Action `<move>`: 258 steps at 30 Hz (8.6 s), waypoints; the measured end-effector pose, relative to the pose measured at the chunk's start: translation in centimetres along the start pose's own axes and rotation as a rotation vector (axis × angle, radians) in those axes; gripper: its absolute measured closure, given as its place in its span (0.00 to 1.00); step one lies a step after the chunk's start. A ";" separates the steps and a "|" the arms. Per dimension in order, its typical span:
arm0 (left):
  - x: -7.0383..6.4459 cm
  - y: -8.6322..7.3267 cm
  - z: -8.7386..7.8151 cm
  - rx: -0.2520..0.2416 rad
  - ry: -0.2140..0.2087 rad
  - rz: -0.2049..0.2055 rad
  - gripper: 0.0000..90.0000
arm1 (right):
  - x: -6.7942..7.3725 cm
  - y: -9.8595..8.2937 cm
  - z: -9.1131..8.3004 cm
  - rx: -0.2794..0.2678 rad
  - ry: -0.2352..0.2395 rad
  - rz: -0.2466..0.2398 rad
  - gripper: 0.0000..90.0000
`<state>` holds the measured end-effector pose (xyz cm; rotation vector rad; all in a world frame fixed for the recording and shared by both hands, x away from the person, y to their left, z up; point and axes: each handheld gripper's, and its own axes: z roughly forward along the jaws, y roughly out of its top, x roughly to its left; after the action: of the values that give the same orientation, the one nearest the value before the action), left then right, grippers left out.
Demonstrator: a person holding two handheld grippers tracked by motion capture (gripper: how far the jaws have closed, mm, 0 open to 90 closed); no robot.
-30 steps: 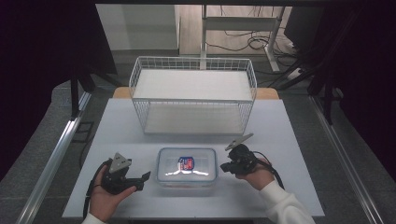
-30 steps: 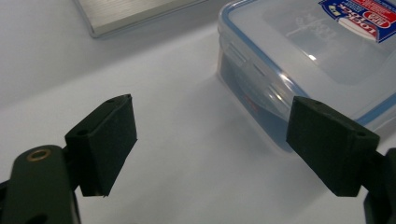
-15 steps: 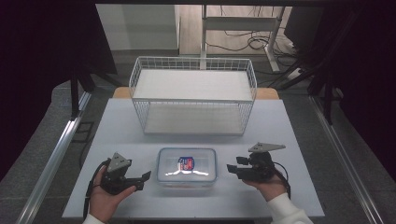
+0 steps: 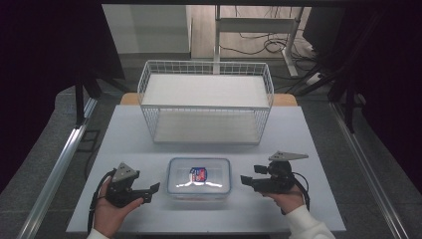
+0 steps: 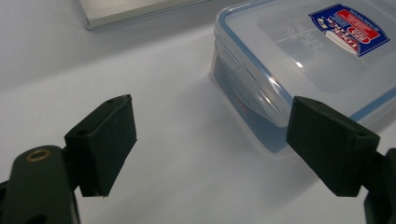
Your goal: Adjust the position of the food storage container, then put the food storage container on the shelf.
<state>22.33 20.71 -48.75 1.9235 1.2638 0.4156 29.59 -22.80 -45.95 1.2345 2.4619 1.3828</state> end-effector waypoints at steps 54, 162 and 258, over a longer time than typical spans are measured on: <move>2.5 2.2 7.0 0.159 -0.507 -0.355 0.25 | 0.7 1.4 5.5 0.083 0.144 0.056 0.23; 6.3 11.0 12.5 0.011 -0.531 -0.263 0.55 | -7.5 7.8 7.8 -0.049 0.151 0.274 0.58; -0.7 0.6 2.5 0.067 -0.198 0.019 0.30 | 4.2 3.3 14.6 0.151 -0.102 -0.307 0.98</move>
<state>23.93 18.92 -49.82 1.9804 1.1433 0.1885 34.76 -8.96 -50.90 0.8735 2.5860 1.0492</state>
